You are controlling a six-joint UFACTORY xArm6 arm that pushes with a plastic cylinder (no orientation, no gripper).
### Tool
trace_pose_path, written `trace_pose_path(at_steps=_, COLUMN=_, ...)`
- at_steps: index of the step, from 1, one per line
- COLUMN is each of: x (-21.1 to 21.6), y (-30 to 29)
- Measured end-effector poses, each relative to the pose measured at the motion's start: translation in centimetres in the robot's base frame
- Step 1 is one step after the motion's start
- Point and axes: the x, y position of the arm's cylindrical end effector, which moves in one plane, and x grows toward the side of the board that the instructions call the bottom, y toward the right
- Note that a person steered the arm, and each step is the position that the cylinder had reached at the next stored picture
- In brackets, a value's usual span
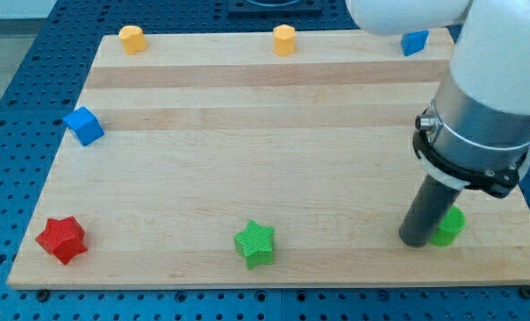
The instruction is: Push the green circle to the bottom right of the board
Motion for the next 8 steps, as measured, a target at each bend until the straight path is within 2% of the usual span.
trace_pose_path(at_steps=2, x=-1.1, y=0.5)
trace_pose_path(at_steps=5, x=-0.4, y=5.2)
trace_pose_path(at_steps=8, x=-4.9, y=4.9)
